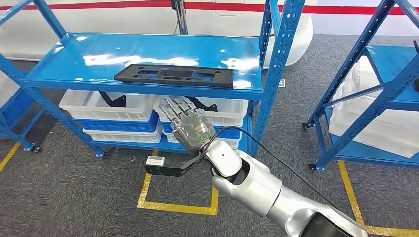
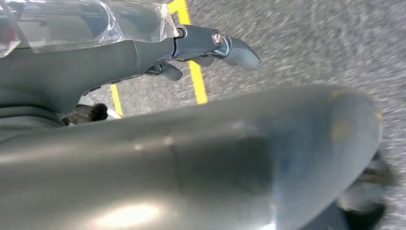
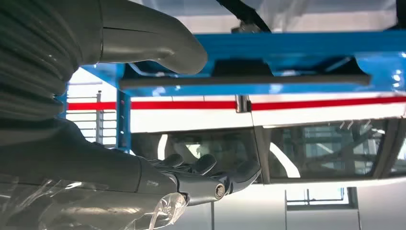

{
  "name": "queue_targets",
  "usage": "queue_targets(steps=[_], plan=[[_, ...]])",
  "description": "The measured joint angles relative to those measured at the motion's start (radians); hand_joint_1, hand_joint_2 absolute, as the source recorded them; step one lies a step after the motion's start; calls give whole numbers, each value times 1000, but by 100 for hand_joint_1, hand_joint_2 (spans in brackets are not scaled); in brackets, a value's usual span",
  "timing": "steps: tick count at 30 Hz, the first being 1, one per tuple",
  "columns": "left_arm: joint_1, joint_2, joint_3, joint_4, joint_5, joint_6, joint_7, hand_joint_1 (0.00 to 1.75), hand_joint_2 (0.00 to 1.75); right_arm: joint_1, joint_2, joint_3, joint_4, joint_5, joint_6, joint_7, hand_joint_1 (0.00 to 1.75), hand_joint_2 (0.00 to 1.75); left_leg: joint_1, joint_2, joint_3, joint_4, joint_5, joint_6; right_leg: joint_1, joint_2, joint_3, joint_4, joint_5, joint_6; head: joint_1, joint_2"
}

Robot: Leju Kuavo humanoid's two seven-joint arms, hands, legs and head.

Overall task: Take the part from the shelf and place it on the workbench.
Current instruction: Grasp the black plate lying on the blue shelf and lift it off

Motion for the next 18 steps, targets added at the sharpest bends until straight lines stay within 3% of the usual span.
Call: queue_targets(steps=[2, 4, 6, 7, 9, 10, 11, 12, 15, 16, 18], plan=[[-1, 0, 0, 0, 0, 1, 0, 0, 0, -2, 1, 0, -3, -2, -1, 0, 0, 175, -3, 1, 6, -5, -14, 9, 2, 1, 0, 1, -4, 6, 0, 0], [-2, -1, 0, 0, 0, 2, 0, 0, 0, -6, 3, 0, -7, -5, -2, 1, 0, 175, -8, 1, 13, -7, -34, 26, 2, 2, 2, 0, -14, 19, 0, 0], [-2, 0, 0, 0, 0, 3, 0, 0, 0, -9, 7, 0, -13, -7, -2, 2, 0, 175, -8, 0, 20, -7, -43, 42, -1, -2, -8, 35, -39, 27, 1, 0], [-2, 0, 0, 0, 0, 4, 0, 0, 0, -10, 8, 0, -15, -8, -1, 2, 0, 175, -9, 1, 26, -8, -48, 49, -2, -5, -31, 86, -63, 28, 1, 0], [-2, 0, 0, 0, 1, 4, -1, 0, 0, -8, 8, 2, -17, -10, 0, 2, 0, 175, -12, 1, 38, -8, -59, 62, 2, -8, -115, 244, -120, 24, 1, 0], [0, 0, 0, 0, 2, 4, -1, 0, 0, -5, 7, 4, -17, -11, 1, 2, 0, 175, -14, 1, 45, -8, -65, 65, 4, -8, -157, 311, -134, 22, 1, 0], [2, 0, 0, 0, 3, 3, -1, 0, 0, -2, 6, 5, -17, -12, 2, 2, 0, 175, -16, 0, 54, -8, -72, 67, 7, -8, -188, 347, -128, 20, 1, 0], [4, 0, 0, 0, 3, 3, -1, 0, 0, 0, 5, 6, -17, -14, 2, 1, 0, 175, -18, -2, 65, -8, -80, 67, 8, -8, -199, 339, -97, 17, 1, 0], [3, -1, 0, 0, 4, 3, -1, 0, 0, 0, 7, 8, -17, -17, 3, -2, 0, 175, -22, -6, 102, -7, -108, 58, 12, -10, -151, 151, 48, 5, 1, 0], [1, -1, 0, 0, 4, 3, -1, 0, 0, -2, 9, 9, -17, -18, 3, -3, 0, 175, -24, -6, 108, -6, -116, 53, 14, -11, -131, 98, 66, 0, 1, 0], [-2, -2, 1, 0, 5, 3, -1, 0, 0, -4, 13, 10, -18, -19, 4, -5, 0, 175, -26, -4, 110, -7, -124, 43, 20, -9, -116, 61, 59, -9, 0, 0]])
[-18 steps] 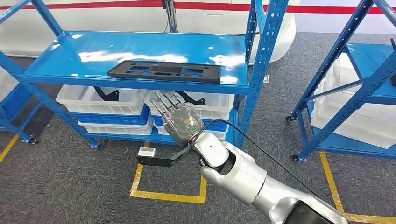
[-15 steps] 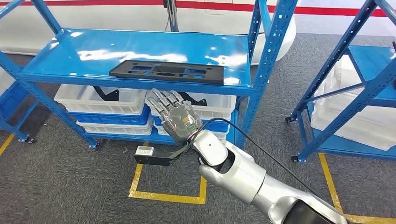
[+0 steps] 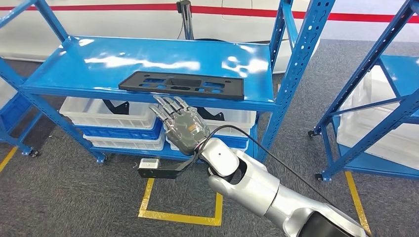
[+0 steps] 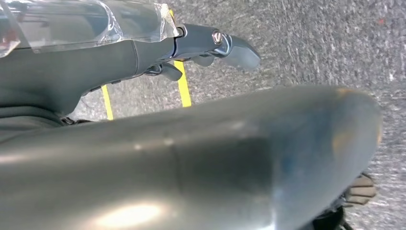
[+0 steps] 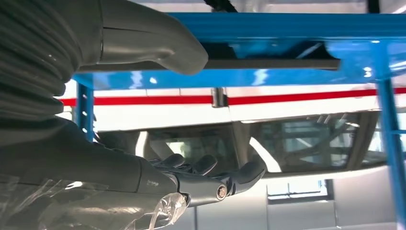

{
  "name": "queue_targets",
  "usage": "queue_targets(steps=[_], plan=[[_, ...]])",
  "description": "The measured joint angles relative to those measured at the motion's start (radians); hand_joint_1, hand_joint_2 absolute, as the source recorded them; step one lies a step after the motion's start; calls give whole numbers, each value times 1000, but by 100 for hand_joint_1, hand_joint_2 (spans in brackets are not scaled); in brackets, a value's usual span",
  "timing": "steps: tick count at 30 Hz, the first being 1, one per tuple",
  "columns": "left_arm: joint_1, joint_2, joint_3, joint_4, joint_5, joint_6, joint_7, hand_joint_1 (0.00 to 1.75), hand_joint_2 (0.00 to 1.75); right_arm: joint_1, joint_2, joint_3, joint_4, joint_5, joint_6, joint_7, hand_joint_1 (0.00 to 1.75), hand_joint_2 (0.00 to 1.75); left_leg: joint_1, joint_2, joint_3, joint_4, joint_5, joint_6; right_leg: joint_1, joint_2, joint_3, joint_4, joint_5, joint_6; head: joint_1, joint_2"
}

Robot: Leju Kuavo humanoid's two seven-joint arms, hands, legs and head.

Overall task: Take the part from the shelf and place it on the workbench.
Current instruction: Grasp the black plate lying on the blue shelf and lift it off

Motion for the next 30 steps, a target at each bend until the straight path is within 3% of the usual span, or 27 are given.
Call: queue_targets(steps=[2, 4, 7, 8, 9, 11, 13, 14, 16, 19, 20, 22, 23, 24, 25, 28, 29, 30], plan=[[-2, 0, 0, 0, 1, 0, 0, 0, 0, -3, 5, 0, -1, -1, 1, -1, 0, 175, 3, 2, -1, 0, -7, -9, -2, 4, 4, -8, -8, -9, 0, 0], [-4, 0, 0, 0, 2, 1, -2, 0, 0, -5, 9, 1, -2, -4, 5, -2, 0, 175, 5, 3, -29, 60, -34, -20, -8, 6, 13, -12, -14, -19, -1, 0], [-5, -1, 0, 0, 4, 1, -3, 0, 0, -3, 13, 3, -2, -11, 13, -4, 0, 175, 10, 4, -161, 278, -99, -33, -10, 10, 27, -13, -28, -31, -2, 0], [-3, -1, 0, 0, 5, 1, -3, 0, 0, 0, 13, 5, -2, -13, 15, -5, 0, 175, 12, 4, -197, 322, -99, -35, -10, 13, 34, -13, -34, -33, -2, 0], [-2, -1, 0, 0, 5, 1, -3, 0, 0, 2, 12, 7, -2, -16, 18, -7, 0, 175, 13, 4, -214, 323, -76, -37, -10, 16, 42, -13, -41, -33, -2, 0], [0, 0, 0, 0, 5, 2, -3, 0, 0, 4, 14, 10, -2, -20, 23, -9, 0, 175, 13, 3, -190, 213, 21, -32, -9, 22, 64, -13, -56, -30, -2, 0], [-1, 1, 0, 0, 5, 2, -3, 0, 0, 4, 15, 12, 1, -22, 27, -12, 0, 175, 5, 3, -142, 81, 95, -16, -6, 27, 82, -15, -71, -23, -2, 0], [-1, 2, 0, 1, 5, 2, -3, 0, 0, 4, 15, 13, 2, -25, 28, -12, 0, 175, 1, 3, -126, 41, 104, -7, -5, 28, 86, -15, -76, -18, -2, 0], [-2, 2, 0, 1, 5, 2, -3, 0, 0, 5, 16, 14, 5, -29, 30, -14, 0, 175, -3, 2, -114, 18, 92, 5, -4, 27, 89, -21, -83, -7, -2, 0], [-2, 0, 0, 1, 4, 2, -3, 0, 0, 7, 20, 15, 7, -35, 34, -16, 0, 175, 8, 2, -88, -11, 84, 13, -2, 12, 82, 9, -107, 6, -2, 0], [-2, 0, 0, 1, 4, 2, -3, 0, 0, 8, 21, 16, 8, -37, 38, -17, 0, 175, 11, 3, -78, -17, 82, 16, -2, 7, 56, 61, -127, 10, -1, 0], [-3, -1, 1, 1, 5, 2, -3, 0, 0, 10, 19, 20, 13, -43, 47, -18, 0, 175, 11, 3, -63, -20, 71, 20, -4, 4, -28, 201, -171, 16, -1, 0], [-1, -1, 1, 1, 5, 2, -3, 0, 0, 14, 18, 23, 17, -46, 54, -19, 0, 175, 12, 2, -55, -20, 65, 19, -5, 4, -70, 260, -179, 19, -1, 0], [1, -2, 1, 1, 6, 2, -3, 0, 0, 18, 17, 26, 22, -51, 62, -19, 0, 175, 14, 2, -46, -20, 57, 17, -7, 4, -96, 282, -167, 22, -1, 0], [3, -2, 1, 1, 6, 2, -3, 0, 0, 22, 16, 29, 26, -56, 70, -19, 0, 175, 17, 1, -35, -19, 48, 13, -10, 4, -105, 269, -137, 25, -1, 0], [5, -2, 1, 1, 7, 2, -3, 0, 0, 25, 16, 35, 33, -65, 84, -19, 0, 175, 28, -1, -6, -14, 22, -3, -20, -1, -66, 116, -12, 38, -1, 0], [4, -1, 1, 1, 7, 2, -3, 0, 0, 25, 17, 37, 36, -66, 86, -20, 0, 175, 28, -2, -3, -9, 12, -11, -22, -2, -48, 72, 5, 41, -1, 0], [2, 0, 1, 2, 7, 2, -3, 0, 0, 23, 18, 38, 38, -68, 88, -20, 0, 175, 27, -2, -2, -5, 4, -18, -22, -2, -37, 44, 8, 38, -1, 0]])
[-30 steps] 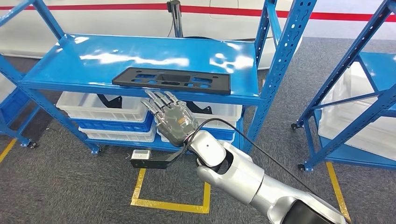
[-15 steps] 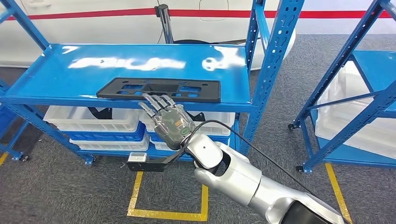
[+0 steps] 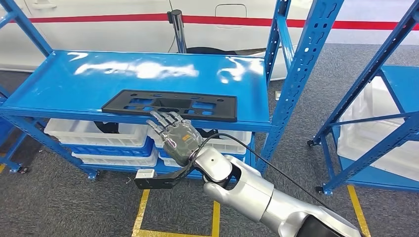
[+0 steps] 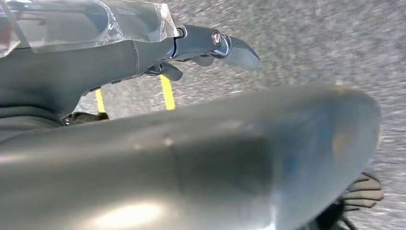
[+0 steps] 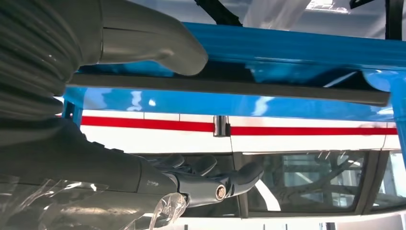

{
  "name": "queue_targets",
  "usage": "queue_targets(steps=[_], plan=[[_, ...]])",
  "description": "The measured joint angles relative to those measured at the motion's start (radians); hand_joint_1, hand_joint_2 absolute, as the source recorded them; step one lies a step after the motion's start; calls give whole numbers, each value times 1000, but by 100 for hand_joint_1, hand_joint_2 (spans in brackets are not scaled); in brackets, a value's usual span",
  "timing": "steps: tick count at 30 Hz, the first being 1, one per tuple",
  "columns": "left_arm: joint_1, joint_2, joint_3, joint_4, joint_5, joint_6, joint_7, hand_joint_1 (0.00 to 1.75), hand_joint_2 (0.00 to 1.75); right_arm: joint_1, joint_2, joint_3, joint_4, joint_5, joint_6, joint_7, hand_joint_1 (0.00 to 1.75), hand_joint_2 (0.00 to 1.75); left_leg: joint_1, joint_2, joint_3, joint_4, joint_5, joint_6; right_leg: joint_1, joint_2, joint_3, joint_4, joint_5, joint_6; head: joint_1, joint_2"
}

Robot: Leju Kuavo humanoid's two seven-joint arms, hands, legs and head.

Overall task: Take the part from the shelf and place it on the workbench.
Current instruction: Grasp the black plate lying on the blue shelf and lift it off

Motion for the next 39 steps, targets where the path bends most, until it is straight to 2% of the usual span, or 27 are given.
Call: queue_targets(steps=[2, 3, 5, 6, 8, 9, 10, 11, 12, 14, 15, 16, 17, 19, 21, 22, 24, 25, 26, 27, 28, 30, 32, 34, 36, 37, 39], plan=[[-2, 2, 0, 1, 0, 0, 0, 0, 0, -2, 3, 2, 6, -3, 4, 0, 0, 175, -3, 0, -1, 4, -13, -10, 3, 4, 11, -21, -16, -16, -1, 0], [-2, 1, 0, 1, 0, 0, 0, 0, 0, -3, 6, 3, 9, -3, 5, 0, 0, 175, -2, 1, 1, 3, -16, -12, 3, 7, 11, -20, -22, -28, -1, 0], [-2, 1, 0, 1, 1, 0, 0, 0, 0, -5, 10, 4, 13, -4, 8, 0, 0, 175, 2, 3, -7, 29, -33, -14, 4, 11, 15, -20, -29, -41, -1, 0], [-3, 1, 0, 1, 1, 0, 0, 0, 0, -7, 13, 5, 15, -5, 9, 0, 0, 175, 3, 4, -30, 75, -53, -15, 4, 13, 18, -20, -32, -47, -1, 0], [-4, 1, 0, 1, 3, 0, -1, 0, 0, -8, 18, 5, 18, -7, 12, -1, 0, 175, 1, 5, -117, 228, -104, -15, 8, 13, 25, -21, -40, -57, -2, 0], [-3, 1, 0, 1, 4, 0, -1, 0, 0, -7, 19, 6, 20, -9, 14, 0, 0, 175, -1, 5, -165, 298, -119, -14, 11, 14, 29, -21, -45, -60, -2, 0], [-1, 1, 0, 1, 5, 0, -1, 0, 0, -7, 20, 7, 23, -11, 16, -1, 0, 175, -5, 5, -201, 339, -115, -9, 16, 16, 36, -21, -50, -63, -2, 0], [1, 1, 0, 1, 6, 0, -2, 0, 0, -7, 20, 9, 25, -13, 17, -1, 0, 175, -10, 5, -218, 338, -90, 0, 20, 17, 44, -21, -57, -65, -2, 0], [1, 1, 0, 1, 6, 0, -3, 0, 0, -7, 21, 10, 27, -15, 19, -1, 0, 175, -17, 4, -215, 296, -47, 13, 26, 19, 54, -21, -63, -67, -2, 0], [2, 4, 0, 2, 8, 1, -5, 0, 0, -8, 21, 12, 30, -16, 21, -1, 0, 175, -37, 4, -176, 159, 50, 53, 32, 20, 72, -24, -76, -69, -1, 0], [2, 5, 1, 3, 10, 2, -7, 0, 0, -8, 21, 13, 31, -18, 23, 0, 0, 175, -47, 5, -156, 104, 78, 70, 31, 22, 76, -26, -81, -69, -1, 0], [2, 5, 1, 4, 12, 4, -8, 0, 0, -8, 20, 13, 32, -21, 25, 0, 0, 175, -56, 6, -142, 67, 90, 81, 29, 23, 78, -27, -85, -68, -1, 0], [3, 5, 1, 6, 14, 5, -10, 0, 0, -7, 20, 14, 33, -23, 27, 0, 0, 175, -61, 7, -133, 54, 85, 85, 26, 24, 78, -29, -87, -65, -2, 0], [3, 3, 1, 6, 16, 6, -12, 0, 0, -8, 22, 15, 35, -26, 30, 0, 0, 175, -61, 8, -118, 26, 79, 79, 25, 22, 82, -31, -93, -56, -2, 0], [2, 3, 1, 6, 16, 6, -14, 0, 0, -9, 23, 16, 36, -27, 31, 0, 0, 175, -51, 9, -97, 4, 77, 74, 29, 16, 72, 5, -117, -46, -2, 0], [1, 2, 1, 6, 17, 6, -14, 0, 0, -9, 22, 17, 37, -29, 31, 0, 0, 175, -45, 9, -88, -3, 75, 71, 29, 13, 49, 54, -141, -41, -2, 0], [3, 0, 1, 6, 18, 6, -15, 0, 0, -5, 19, 19, 39, -34, 35, 0, 0, 175, -37, 7, -76, -5, 65, 68, 26, 12, -22, 184, -190, -32, -2, 0], [5, -2, 1, 6, 18, 6, -15, 0, 0, -3, 16, 21, 41, -37, 38, 0, 0, 175, -33, 7, -68, -5, 59, 63, 23, 12, -53, 230, -196, -27, -2, 0], [8, -2, 1, 6, 18, 6, -15, 0, 0, -1, 15, 23, 42, -40, 42, 1, 0, 175, -29, 6, -60, -5, 52, 57, 20, 11, -69, 245, -184, -21, -2, 0], [9, -3, 1, 6, 20, 6, -16, 0, 0, 1, 14, 25, 43, -43, 47, 1, 0, 175, -23, 6, -50, -3, 44, 50, 15, 9, -64, 214, -147, -14, -2, 0], [9, -3, 1, 6, 21, 7, -17, 0, 0, 1, 14, 27, 43, -46, 51, 2, 0, 175, -18, 5, -39, 0, 34, 41, 9, 5, -43, 151, -97, -5, -2, 0], [6, -2, 2, 7, 24, 8, -18, 0, 0, -3, 15, 32, 43, -53, 61, 5, 0, 175, -13, 5, -28, 13, 12, 23, 2, 0, 6, 27, -37, 8, -2, 0], [3, 0, 4, 7, 26, 10, -20, 0, 0, -8, 17, 35, 45, -60, 73, 11, 0, 175, -16, 5, -30, 24, 0, 12, 3, 0, 22, -10, -41, -4, -3, 0], [4, -1, 4, 7, 30, 10, -22, 0, 0, -11, 19, 37, 46, -70, 90, 17, 0, 175, -15, 6, -30, 26, -5, 10, 5, 3, 22, -11, -46, -27, -4, 0], [3, -2, 5, 7, 34, 12, -25, 0, 0, -15, 21, 38, 47, -78, 107, 22, 0, 175, -11, 6, -42, 56, -21, 6, 4, 7, 27, -12, -51, -40, -4, 0], [2, -2, 5, 7, 35, 13, -28, 0, 0, -17, 23, 39, 47, -82, 114, 24, 0, 175, -10, 6, -69, 108, -42, 3, 3, 8, 31, -13, -55, -46, -4, 0], [3, -2, 6, 7, 37, 14, -31, 0, 0, -19, 23, 42, 48, -88, 124, 28, 0, 175, -10, 6, -157, 260, -89, -2, 4, 9, 39, -13, -63, -54, -4, 0]])
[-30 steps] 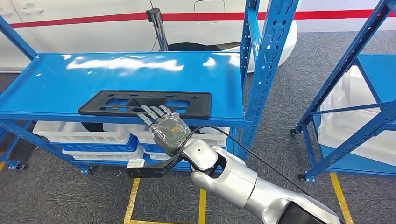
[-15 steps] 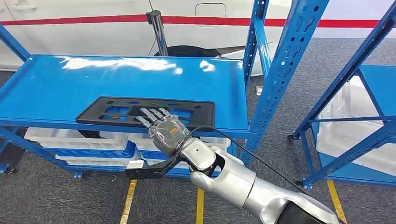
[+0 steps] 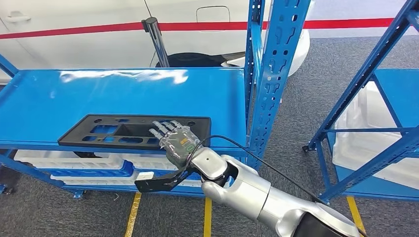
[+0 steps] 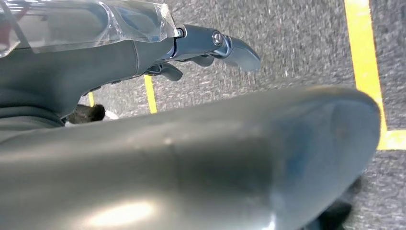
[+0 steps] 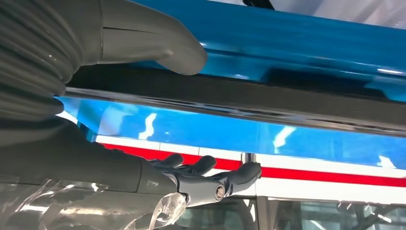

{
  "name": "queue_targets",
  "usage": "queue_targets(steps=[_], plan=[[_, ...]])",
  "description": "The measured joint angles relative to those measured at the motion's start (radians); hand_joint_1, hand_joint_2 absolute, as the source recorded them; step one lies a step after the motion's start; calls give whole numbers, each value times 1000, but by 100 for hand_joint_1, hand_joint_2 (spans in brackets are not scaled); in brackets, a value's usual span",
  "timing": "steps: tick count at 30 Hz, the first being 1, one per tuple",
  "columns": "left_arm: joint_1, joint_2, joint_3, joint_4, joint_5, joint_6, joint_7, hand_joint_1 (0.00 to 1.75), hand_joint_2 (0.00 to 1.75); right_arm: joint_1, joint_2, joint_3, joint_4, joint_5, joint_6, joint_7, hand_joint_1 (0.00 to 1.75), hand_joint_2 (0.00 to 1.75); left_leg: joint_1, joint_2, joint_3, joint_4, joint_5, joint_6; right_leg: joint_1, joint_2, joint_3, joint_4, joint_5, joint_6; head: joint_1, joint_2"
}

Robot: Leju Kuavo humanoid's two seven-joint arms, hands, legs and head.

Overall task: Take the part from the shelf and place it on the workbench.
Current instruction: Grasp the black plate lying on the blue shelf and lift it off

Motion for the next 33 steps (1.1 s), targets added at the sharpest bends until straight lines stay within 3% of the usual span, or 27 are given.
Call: queue_targets(steps=[1, 2, 3, 4, 6, 8, 10, 12, 14, 16, 17, 18, 19, 21, 22, 23, 27, 29, 31, 33], plan=[[2, 0, 0, 0, 1, 0, -1, 0, 0, 0, 0, 2, 1, -4, 4, 2, 0, 175, 0, 0, -46, 69, -14, -1, 2, 1, 5, 0, -5, -2, 0, 0], [4, 0, 0, 0, 1, 1, -1, 0, 0, 0, 0, 4, 3, -6, 7, 4, 0, 175, -1, 0, -74, 96, -5, 2, 4, 4, 12, 0, -11, -3, 0, 0], [6, 0, 0, 0, 2, 1, -1, 0, 0, 0, -1, 6, 5, -8, 10, 5, 0, 175, -3, 0, -83, 83, 24, 8, 6, 6, 21, 0, -17, -4, 0, 0], [6, 0, 0, 0, 2, 1, -1, 0, 0, 0, 0, 6, 6, -10, 11, 5, 0, 175, -7, -1, -76, 38, 65, 17, 9, 8, 31, -1, -23, -4, 0, 0], [7, 1, 0, 0, 2, 2, -2, 0, 0, -2, 0, 7, 7, -11, 12, 7, 0, 175, -22, -1, -33, -99, 155, 45, 13, 9, 51, -4, -37, -2, 0, 0], [8, 2, 0, 1, 1, 3, -2, 0, 0, -4, 0, 8, 7, -16, 14, 9, 0, 175, -36, -2, -1, -181, 188, 66, 11, 10, 60, -10, -45, 3, 0, 0], [7, 1, 1, 2, 1, 4, -2, 0, 0, -6, 0, 9, 8, -20, 15, 10, 0, 175, -41, -1, 12, -203, 178, 70, 8, 10, 63, -19, -47, 10, 0, 0], [6, 0, 1, 2, 2, 4, -6, 0, 0, -7, 0, 11, 8, -23, 16, 11, 0, 175, -34, 1, 35, -235, 174, 65, 11, 5, 63, -11, -61, 18, 0, 0], [6, 0, 1, 2, 6, 0, -16, 0, 0, -8, -2, 14, 9, -31, 19, 12, 87, 175, -27, 2, 57, -257, 172, 61, 15, 0, 26, 71, -103, 23, 1, 0], [7, -1, 3, 2, 14, -8, -24, 0, 0, -5, -7, 18, 11, -40, 24, 12, 175, 175, -26, 1, 68, -260, 165, 63, 16, -1, -48, 201, -148, 25, 1, 0], [9, -2, 5, 2, 17, -11, -26, 0, 0, -3, -10, 20, 13, -44, 27, 12, 175, 175, -26, 0, 73, -260, 160, 62, 16, -1, -79, 242, -150, 26, 1, 0], [12, -2, 7, 2, 19, -14, -28, 0, 0, -2, -11, 23, 15, -47, 29, 12, 175, 175, -25, -1, 80, -260, 154, 60, 15, -1, -93, 246, -129, 28, 1, 0], [14, -3, 9, 2, 20, -15, -31, 0, 0, -1, -12, 26, 16, -50, 31, 12, 175, 175, -23, -2, 88, -258, 148, 56, 14, -3, -88, 210, -88, 30, 1, 0], [15, -4, 14, 2, 22, -17, -37, 0, 0, -3, -12, 29, 16, -54, 32, 11, 175, 175, -22, -3, 102, -251, 132, 44, 11, -7, -43, 75, 3, 36, 1, 0], [13, -4, 16, 2, 23, -17, -39, 0, 0, -5, -11, 30, 17, -55, 31, 11, 175, 175, -23, -3, 103, -244, 124, 39, 11, -8, -23, 24, 26, 34, 1, 0], [11, -4, 18, 2, 23, -17, -41, 0, 0, -7, -9, 31, 17, -55, 31, 11, 175, 175, -25, -4, 102, -238, 119, 34, 10, -8, -13, -4, 34, 31, 0, 0], [10, -4, 21, 2, 23, -17, -41, 0, 0, -18, -3, 31, 17, -55, 29, 11, 175, 175, -23, -3, 93, -219, 104, 26, 11, -4, -9, -12, 28, 10, 0, 0], [9, -5, 23, 2, 23, -17, -41, 0, 0, -24, 1, 31, 17, -55, 29, 11, 175, 175, -19, -2, 55, -136, 61, 15, 7, -5, -5, -14, 26, 2, -1, 0], [8, -5, 24, 2, 23, -18, -41, 0, 0, -27, 2, 31, 17, -56, 29, 11, 175, 175, -15, -2, -20, 11, 3, 6, 7, -5, -4, -14, 24, -3, -1, 0], [10, -5, 24, 2, 23, -18, -41, 0, 0, -27, 2, 33, 17, -56, 29, 11, 175, 175, -13, -2, -70, 91, -9, 4, 7, -4, -2, -14, 21, -4, -1, 0]])
